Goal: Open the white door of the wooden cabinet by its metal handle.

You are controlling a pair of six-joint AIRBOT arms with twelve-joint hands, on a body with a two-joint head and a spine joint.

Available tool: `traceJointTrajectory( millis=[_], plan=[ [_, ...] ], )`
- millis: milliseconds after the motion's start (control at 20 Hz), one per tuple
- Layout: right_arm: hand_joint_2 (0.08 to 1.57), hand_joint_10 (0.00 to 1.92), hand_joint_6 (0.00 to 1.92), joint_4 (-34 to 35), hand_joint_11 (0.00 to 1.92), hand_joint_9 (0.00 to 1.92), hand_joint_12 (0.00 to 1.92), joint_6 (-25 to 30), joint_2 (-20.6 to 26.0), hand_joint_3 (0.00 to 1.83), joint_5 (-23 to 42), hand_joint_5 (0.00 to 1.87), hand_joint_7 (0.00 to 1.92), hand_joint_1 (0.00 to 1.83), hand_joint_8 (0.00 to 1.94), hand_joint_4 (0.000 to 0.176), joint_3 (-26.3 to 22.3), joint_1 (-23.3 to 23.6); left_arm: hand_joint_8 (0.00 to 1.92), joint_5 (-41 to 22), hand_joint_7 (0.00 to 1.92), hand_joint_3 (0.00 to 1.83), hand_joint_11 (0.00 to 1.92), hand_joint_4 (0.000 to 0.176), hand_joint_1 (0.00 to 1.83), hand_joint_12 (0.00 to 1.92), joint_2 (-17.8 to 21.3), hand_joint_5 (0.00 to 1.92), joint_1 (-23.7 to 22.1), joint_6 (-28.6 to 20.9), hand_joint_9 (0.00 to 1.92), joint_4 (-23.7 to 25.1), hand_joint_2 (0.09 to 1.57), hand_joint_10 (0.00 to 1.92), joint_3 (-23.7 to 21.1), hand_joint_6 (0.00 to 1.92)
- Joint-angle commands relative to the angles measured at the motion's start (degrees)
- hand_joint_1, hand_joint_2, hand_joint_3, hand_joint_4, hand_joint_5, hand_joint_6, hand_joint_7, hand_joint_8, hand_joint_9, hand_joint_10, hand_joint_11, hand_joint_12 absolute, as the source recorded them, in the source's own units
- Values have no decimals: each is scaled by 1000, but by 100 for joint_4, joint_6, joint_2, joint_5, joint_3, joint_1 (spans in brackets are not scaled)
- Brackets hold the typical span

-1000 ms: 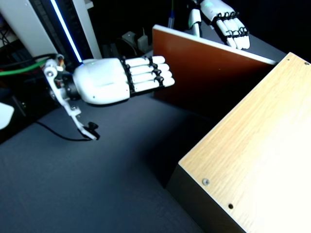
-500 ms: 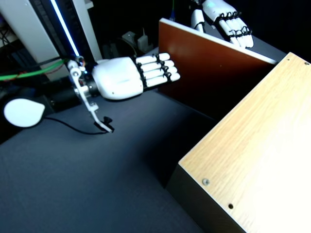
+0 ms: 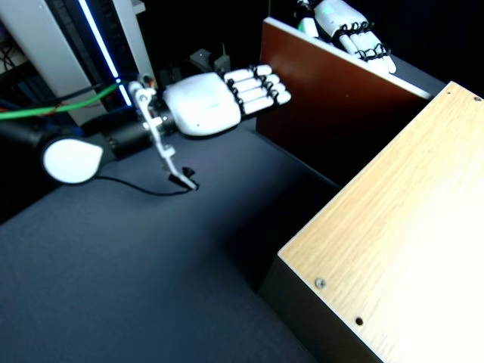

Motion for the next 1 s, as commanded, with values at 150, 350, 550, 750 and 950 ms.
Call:
traceJointTrajectory(
  millis=[150,350,550,750,950],
  plan=[
    [1374,0,5,227,3,2,1,20,-191,0,582,30,2,428,0,0,40,131,6,-641,102,178,0,0,0,438,-39,86,-81,-14,103,-19,1571,3,35,3],
    [1408,0,0,230,0,0,0,20,-325,4,575,0,0,354,0,0,84,180,3,-626,117,166,0,0,0,456,-50,99,-85,-14,114,-17,1571,3,44,2],
    [1432,0,6,219,8,0,3,19,-341,11,575,29,14,180,3,0,75,179,7,-629,123,167,0,0,0,437,-55,110,-96,-18,112,-12,1571,7,44,6],
    [1479,0,0,268,0,0,0,31,-64,4,574,0,0,123,0,0,-86,179,10,-666,21,120,0,0,0,202,-55,51,-85,-54,14,-10,1512,0,34,4],
    [1463,0,0,524,0,0,0,31,509,0,715,0,0,0,0,0,-253,129,8,-815,117,5,0,0,0,303,-45,77,-41,-172,90,-10,1337,18,26,9]
  ],
)
